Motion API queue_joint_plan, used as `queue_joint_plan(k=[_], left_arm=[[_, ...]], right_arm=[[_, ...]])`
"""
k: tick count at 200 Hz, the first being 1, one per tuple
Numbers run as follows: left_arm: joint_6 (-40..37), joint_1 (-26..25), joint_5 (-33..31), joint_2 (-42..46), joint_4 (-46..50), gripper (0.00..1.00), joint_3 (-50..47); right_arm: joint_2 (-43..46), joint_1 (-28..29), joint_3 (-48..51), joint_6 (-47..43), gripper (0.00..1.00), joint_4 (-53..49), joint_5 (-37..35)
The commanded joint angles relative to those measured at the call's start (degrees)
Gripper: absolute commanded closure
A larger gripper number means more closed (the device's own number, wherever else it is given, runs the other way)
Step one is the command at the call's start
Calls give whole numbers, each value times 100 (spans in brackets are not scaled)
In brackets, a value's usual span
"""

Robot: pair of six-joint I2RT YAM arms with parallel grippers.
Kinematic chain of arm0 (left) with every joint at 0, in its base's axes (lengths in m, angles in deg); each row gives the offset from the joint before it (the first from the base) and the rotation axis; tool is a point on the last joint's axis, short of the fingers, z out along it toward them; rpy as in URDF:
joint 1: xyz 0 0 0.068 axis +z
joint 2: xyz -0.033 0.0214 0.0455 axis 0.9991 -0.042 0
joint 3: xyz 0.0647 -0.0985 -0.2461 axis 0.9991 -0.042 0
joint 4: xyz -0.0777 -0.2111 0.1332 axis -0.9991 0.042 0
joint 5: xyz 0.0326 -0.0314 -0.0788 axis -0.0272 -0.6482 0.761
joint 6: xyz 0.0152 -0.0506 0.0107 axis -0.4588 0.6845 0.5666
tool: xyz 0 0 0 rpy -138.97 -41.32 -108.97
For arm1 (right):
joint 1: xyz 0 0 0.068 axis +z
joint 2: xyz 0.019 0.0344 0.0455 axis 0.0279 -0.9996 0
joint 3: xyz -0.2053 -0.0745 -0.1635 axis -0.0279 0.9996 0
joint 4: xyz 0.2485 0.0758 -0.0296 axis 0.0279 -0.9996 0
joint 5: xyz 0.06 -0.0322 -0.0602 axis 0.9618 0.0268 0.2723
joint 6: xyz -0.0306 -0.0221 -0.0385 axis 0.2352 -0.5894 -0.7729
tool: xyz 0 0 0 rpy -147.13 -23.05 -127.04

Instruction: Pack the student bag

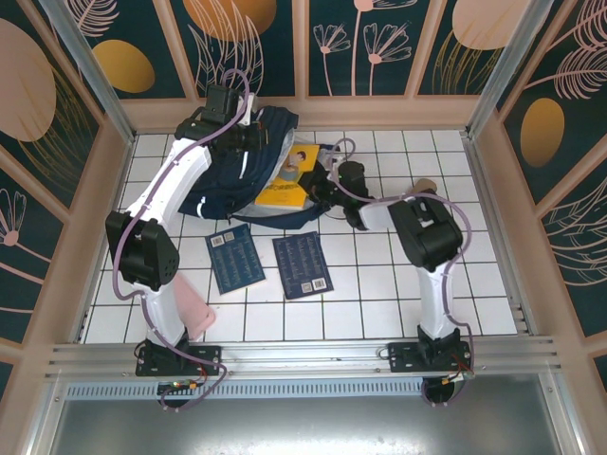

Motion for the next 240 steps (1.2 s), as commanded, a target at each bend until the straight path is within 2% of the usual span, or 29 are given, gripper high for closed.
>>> queue_joint_plan(k=[1, 51, 59, 67, 85, 96, 117, 125, 214, 240], left_arm=[[304, -35, 608, 133, -739, 100, 460], [430, -38, 738, 72, -822, 100, 492], [420, -40, 746, 63, -820, 100, 495], [409, -35, 747, 51, -819, 100, 497], [392, -35, 688, 16, -789, 100, 497], [367, -26, 645, 3, -762, 100, 500], [331, -8, 503, -33, -729, 100, 472], [329, 24, 467, -45, -743, 100, 439], [241, 161, -6, -194, -991, 100, -232], [337, 162, 98, -289, -1213, 100, -574]], right_arm=[[-481, 183, -866, 390, 100, 588, -341], [-2147, 564, -3697, 332, 100, -887, -616], [-2438, 603, -4204, 291, 96, -1198, -611], [-2729, 637, -4731, 249, 87, -1558, -594], [-3263, 671, -5727, 218, 53, -2224, -416], [-3329, 659, -5992, 132, 43, -2540, -307], [-2826, 658, -5558, -335, 30, -2904, -471], [-2566, 648, -5225, -446, 28, -2897, -543], [-94, 333, -2400, -1318, 25, -3109, -852], [826, 330, -1638, -1898, 26, -3690, -1137]])
